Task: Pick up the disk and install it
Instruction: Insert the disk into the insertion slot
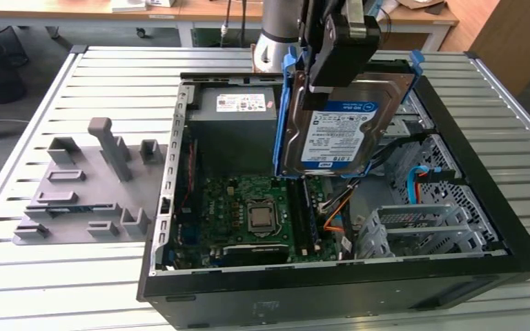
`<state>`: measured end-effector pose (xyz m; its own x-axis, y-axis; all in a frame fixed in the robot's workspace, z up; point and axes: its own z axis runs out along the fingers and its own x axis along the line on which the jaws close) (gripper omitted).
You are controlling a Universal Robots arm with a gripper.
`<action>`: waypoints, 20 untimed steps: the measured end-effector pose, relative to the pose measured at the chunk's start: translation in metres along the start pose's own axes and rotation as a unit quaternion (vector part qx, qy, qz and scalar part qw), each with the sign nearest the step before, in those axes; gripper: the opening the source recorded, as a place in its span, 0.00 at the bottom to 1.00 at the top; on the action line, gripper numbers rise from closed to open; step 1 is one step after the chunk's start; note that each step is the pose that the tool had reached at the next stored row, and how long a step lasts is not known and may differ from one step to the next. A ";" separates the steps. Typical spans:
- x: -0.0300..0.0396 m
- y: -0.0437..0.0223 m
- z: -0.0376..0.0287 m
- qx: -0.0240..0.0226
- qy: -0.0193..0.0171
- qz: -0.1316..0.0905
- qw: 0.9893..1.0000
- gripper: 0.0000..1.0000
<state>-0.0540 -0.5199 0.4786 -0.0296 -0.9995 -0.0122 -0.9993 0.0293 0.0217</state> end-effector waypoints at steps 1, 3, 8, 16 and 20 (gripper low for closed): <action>0.0000 0.0000 0.0000 0.000 0.000 0.000 1.000 0.36; 0.0000 0.0000 0.0000 0.000 0.000 0.000 1.000 0.36; 0.0001 0.0000 0.0000 0.000 0.000 0.000 1.000 0.36; 0.0085 -0.0003 0.0006 0.000 0.000 0.000 1.000 0.36; 0.0104 -0.0040 0.0013 0.000 0.000 0.000 1.000 0.36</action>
<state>-0.0504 -0.5304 0.4771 -0.0296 -0.9995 -0.0123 -0.9993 0.0294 0.0214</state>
